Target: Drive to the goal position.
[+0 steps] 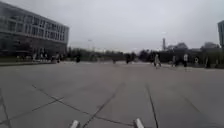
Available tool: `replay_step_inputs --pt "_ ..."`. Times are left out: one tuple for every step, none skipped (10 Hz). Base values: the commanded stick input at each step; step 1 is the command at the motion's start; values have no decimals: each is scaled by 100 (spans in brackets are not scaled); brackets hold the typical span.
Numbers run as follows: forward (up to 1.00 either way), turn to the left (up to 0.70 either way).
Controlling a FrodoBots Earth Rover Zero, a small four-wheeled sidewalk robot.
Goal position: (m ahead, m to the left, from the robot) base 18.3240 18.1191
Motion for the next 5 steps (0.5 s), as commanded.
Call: replay_step_inputs --pt "100 0" --pt "100 0" --pt "100 0" --pt "100 0" --pt "100 0"
